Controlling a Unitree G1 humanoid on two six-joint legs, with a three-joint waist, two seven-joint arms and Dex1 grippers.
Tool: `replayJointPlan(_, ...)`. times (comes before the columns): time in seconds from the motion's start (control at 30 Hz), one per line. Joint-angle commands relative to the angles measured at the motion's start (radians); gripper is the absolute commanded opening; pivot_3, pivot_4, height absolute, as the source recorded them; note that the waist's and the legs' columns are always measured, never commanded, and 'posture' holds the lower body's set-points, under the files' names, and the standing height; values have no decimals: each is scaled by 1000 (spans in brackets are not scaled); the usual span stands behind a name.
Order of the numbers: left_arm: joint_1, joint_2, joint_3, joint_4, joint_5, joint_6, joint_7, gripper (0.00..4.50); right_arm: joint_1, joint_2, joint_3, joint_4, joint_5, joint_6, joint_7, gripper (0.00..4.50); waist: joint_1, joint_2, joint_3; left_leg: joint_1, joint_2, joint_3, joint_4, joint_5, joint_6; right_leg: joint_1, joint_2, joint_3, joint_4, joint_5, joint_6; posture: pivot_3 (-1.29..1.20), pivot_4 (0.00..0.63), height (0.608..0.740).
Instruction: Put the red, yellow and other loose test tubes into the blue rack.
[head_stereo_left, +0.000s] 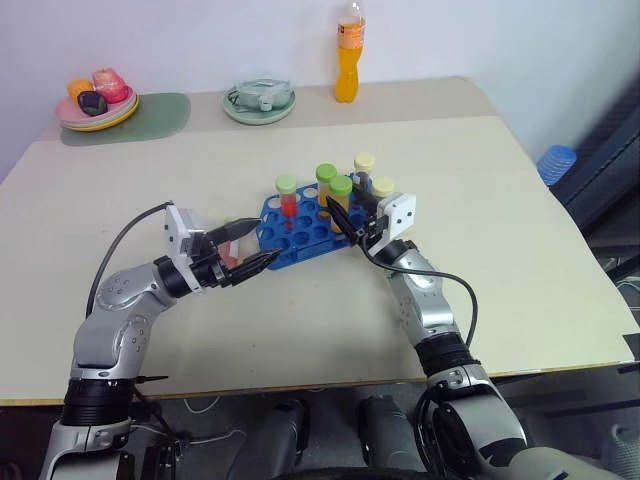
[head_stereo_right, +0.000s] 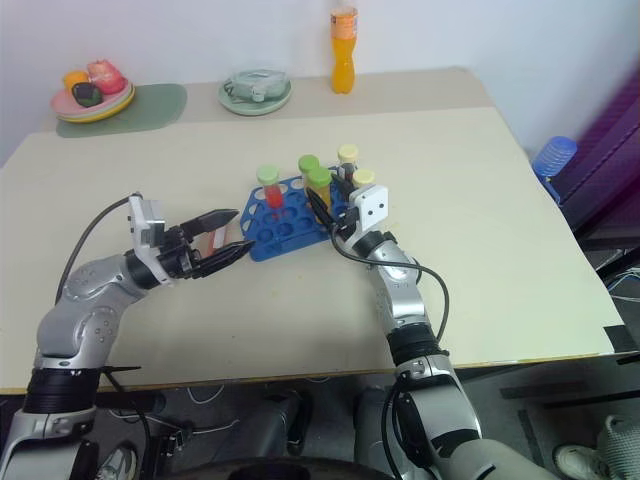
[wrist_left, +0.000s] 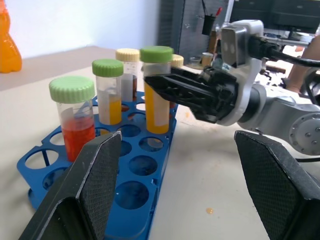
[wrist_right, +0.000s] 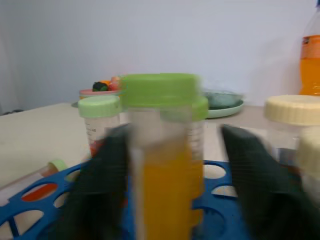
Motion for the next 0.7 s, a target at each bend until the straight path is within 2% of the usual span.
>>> replayJointPlan(0.03,-5,-7,36,-33,-32,2,24,3697,14,-6,17,-71,-19,-19,1,4479,1,0,0,0,0,0,0,0,0,0,0,0,0,0,0,0,150,740)
replayJointPlan(0.23,-16,-36,66,-25,-40,1,103,3697,81,-73,40,-203,-32,57,34,4479,6,0,0,0,0,0,0,0,0,0,0,0,0,0,0,0,150,740)
replayJointPlan(0.37,-20,-56,109,-46,-54,51,222,3697,178,-196,39,-388,-4,174,105,4479,9,0,0,0,0,0,0,0,0,0,0,0,-1,0,0,0,150,740)
replayJointPlan(0.47,-13,-67,160,-111,-100,152,366,3697,267,-305,27,-554,52,290,175,4479,9,0,0,-1,0,0,0,-1,2,1,-2,0,-1,0,0,0,150,740)
replayJointPlan(0.53,-10,-54,187,-157,-58,212,495,3697,327,-402,-7,-666,109,377,229,4479,8,0,0,-1,0,0,0,-3,5,0,-2,0,-1,0,0,0,150,740)
replayJointPlan(0.6,-20,-46,219,-200,-73,343,636,3697,362,-489,-47,-750,170,456,273,4479,8,0,0,-1,0,0,0,-3,6,1,-2,0,-1,0,0,0,150,740)
replayJointPlan(0.7,-41,-54,269,-269,-173,568,810,3697,372,-575,-84,-816,229,535,313,4479,9,-1,0,-1,1,0,1,-4,6,1,-2,0,-1,0,0,0,150,740)
